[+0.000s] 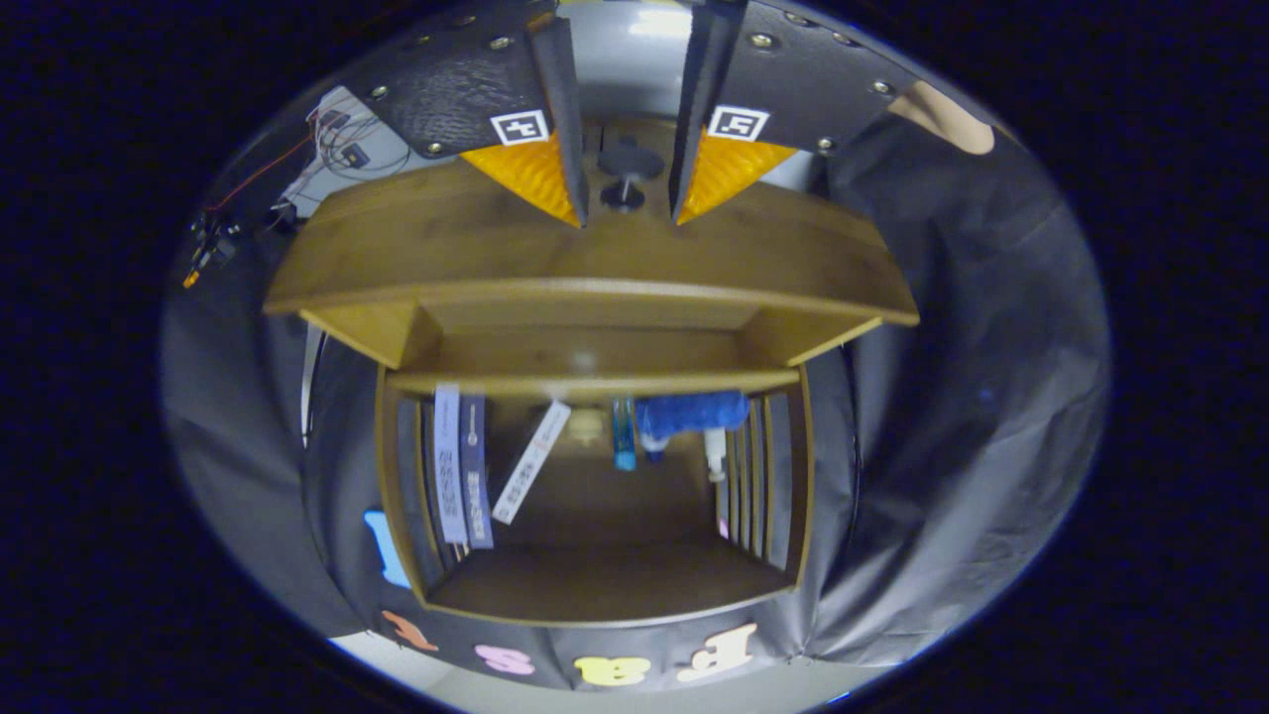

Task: Pull open the drawer, take out the items inside it, and place them on the countertop above the cabinet.

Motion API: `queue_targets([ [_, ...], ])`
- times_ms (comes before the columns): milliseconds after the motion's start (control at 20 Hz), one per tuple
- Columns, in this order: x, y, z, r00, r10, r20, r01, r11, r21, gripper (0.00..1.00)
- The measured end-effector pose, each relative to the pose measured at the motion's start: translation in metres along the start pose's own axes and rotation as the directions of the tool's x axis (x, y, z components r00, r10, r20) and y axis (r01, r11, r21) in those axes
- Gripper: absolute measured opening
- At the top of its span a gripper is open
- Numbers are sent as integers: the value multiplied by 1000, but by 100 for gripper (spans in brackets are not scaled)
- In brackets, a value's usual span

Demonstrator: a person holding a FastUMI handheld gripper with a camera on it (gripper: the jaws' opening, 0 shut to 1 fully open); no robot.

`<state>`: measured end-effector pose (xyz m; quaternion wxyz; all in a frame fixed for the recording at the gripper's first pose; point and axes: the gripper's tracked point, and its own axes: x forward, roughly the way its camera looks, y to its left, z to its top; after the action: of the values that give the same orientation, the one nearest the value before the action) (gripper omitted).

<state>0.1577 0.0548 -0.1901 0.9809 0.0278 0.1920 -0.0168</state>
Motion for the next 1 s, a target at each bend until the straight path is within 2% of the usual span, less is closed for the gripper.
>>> queue_targets([
  [100, 10, 1, 32, 999, 16, 49, -16, 1000, -10, 45],
  [250, 38, 0, 59, 999, 24, 23, -23, 999, -48, 72],
  [450, 83, -1, 82, 997, 32, -74, -43, 988, -148, 82],
  [600, 113, -1, 71, 979, 22, -203, -66, 974, -215, 83],
  [800, 147, -1, 29, 912, -3, -411, -97, 971, -220, 83],
  [900, 152, -3, 3, 854, -22, -520, -133, 957, -258, 83],
  [1000, 157, -2, -27, 785, -19, -619, -157, 961, -228, 84],
])
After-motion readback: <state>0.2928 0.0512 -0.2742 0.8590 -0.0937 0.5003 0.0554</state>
